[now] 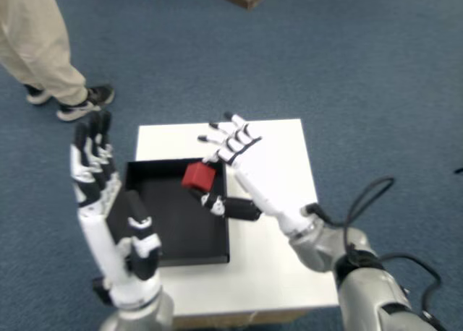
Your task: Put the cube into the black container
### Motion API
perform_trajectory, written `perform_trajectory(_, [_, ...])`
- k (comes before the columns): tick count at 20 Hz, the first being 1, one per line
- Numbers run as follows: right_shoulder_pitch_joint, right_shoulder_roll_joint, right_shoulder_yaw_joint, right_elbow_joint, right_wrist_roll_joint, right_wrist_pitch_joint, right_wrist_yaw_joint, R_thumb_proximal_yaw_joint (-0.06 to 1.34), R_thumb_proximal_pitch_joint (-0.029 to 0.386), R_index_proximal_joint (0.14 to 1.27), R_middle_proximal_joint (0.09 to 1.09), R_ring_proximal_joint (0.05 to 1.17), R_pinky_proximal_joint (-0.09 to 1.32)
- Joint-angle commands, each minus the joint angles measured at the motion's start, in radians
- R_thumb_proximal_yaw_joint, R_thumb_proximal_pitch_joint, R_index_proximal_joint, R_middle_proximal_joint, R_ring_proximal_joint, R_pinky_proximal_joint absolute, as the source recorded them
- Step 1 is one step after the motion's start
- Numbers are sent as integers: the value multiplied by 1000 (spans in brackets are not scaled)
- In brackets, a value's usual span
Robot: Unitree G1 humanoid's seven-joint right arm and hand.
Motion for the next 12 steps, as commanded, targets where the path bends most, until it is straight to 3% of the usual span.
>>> perform_trajectory(1, [-91, -7, 24, -79, -43, 89, -32, 1240, 176, 1061, 399, 285, 159])
perform_trajectory(8, [-202, -16, -8, -395, -146, 303, -59, 1218, 167, 1062, 396, 286, 171])
perform_trajectory(12, [-243, -44, -196, -590, -278, 436, -35, 1199, 168, 1056, 388, 282, 173])
